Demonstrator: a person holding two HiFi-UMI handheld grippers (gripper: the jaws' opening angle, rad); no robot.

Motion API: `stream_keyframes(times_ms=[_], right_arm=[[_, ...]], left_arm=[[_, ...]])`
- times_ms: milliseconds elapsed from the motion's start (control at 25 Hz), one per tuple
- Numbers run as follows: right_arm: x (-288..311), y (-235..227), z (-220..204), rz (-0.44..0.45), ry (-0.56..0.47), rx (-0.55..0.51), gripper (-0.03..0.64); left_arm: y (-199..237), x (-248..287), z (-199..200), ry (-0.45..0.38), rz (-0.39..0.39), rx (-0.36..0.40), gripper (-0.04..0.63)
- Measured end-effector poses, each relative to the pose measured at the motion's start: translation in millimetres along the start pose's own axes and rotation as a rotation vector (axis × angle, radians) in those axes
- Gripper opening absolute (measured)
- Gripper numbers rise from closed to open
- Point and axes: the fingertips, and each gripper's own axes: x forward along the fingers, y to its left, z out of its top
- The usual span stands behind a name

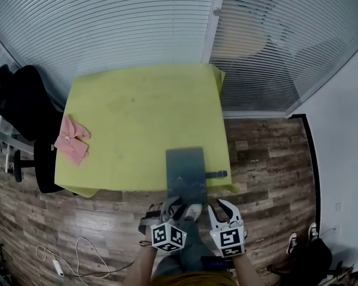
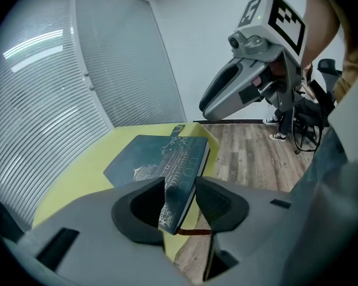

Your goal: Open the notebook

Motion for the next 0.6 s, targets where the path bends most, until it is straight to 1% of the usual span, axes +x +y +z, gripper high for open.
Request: stream_keyframes(times_ms=[360, 600], right_arm=[[-0.8, 3.7, 7.1, 0.0, -0.005, -0.001, 0.112], [-6.6, 7.0, 14.6, -0.008, -0.017, -0.007, 0.109]], left_arm=[[5.9, -11.8, 4.9, -0.032, 0.018, -0.017, 0.181], [9.4, -20.8, 8.5, -0.05, 0.032, -0.022, 0.169]])
